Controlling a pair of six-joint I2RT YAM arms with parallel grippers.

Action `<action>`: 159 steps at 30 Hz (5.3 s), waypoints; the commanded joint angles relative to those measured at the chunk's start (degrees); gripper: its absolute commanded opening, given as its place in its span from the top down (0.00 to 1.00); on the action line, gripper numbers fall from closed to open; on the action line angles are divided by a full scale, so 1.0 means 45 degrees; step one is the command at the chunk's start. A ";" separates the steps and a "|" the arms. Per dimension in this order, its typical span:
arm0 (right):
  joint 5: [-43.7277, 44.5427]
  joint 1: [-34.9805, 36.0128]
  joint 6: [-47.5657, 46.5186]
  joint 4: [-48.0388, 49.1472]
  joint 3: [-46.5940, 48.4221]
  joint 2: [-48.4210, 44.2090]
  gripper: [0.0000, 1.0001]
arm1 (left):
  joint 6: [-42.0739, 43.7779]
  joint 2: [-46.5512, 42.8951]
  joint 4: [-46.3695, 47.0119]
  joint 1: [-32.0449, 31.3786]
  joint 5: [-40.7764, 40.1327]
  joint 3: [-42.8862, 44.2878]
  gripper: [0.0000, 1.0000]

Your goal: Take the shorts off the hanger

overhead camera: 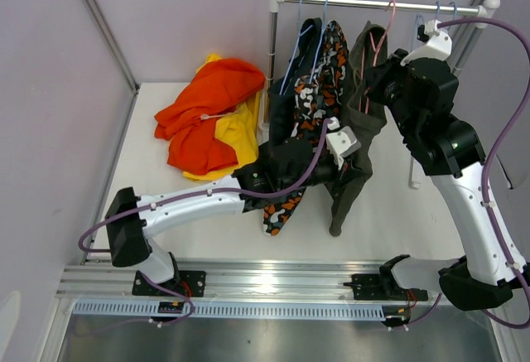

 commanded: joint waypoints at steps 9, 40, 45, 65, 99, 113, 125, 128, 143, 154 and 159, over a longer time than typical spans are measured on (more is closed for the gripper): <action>0.0624 -0.0472 -0.0404 0.0033 0.3640 0.1481 1.00 | -0.0501 -0.2564 0.1834 -0.3540 -0.1309 -0.4389 1.00; 0.0896 -0.0003 0.1006 -0.4188 0.3936 -0.0531 1.00 | -0.2182 0.0525 -0.4574 -0.0823 -0.5252 0.0854 1.00; 0.0899 -0.0880 0.0144 -0.3193 0.4600 0.0817 1.00 | -0.2690 -0.2269 -0.5720 -0.2563 -0.6189 -0.0021 1.00; -0.2012 -0.4203 0.0318 -0.1395 0.5874 0.4824 1.00 | 0.0078 -0.6512 -1.0216 -0.0208 -0.9103 0.3864 1.00; -0.4944 -0.2292 -0.0051 0.2162 0.0320 -0.0375 0.01 | -0.0424 0.4238 -0.8911 1.1048 -0.2051 0.7668 0.01; -0.2755 -0.0316 -0.0365 0.1809 0.2960 0.4273 0.09 | -0.1323 -0.7464 -0.7051 1.0051 -0.0079 -0.3435 0.01; -0.1895 -0.0258 0.0006 0.2180 0.3058 0.5604 0.43 | -0.1128 -1.1043 -0.7676 1.0032 0.0527 -0.5957 0.01; -0.1895 -0.0180 0.0123 0.2064 0.3195 0.5916 0.45 | -0.1147 -1.1062 -0.7637 1.0051 0.0586 -0.5880 0.01; -0.1349 0.0075 -0.0169 0.1244 0.4053 0.5546 1.00 | -0.1363 -1.0283 -0.6798 0.9545 0.2342 -0.4926 0.01; -0.0627 0.0795 -0.0365 0.0325 0.5228 0.3907 1.00 | -0.1107 -0.6534 -0.2094 0.5149 0.4451 -0.2776 0.01; -0.0352 0.1207 -0.0190 0.0676 0.3607 0.2424 1.00 | -0.0933 -0.4620 -0.1388 0.4195 0.4493 -0.1428 0.01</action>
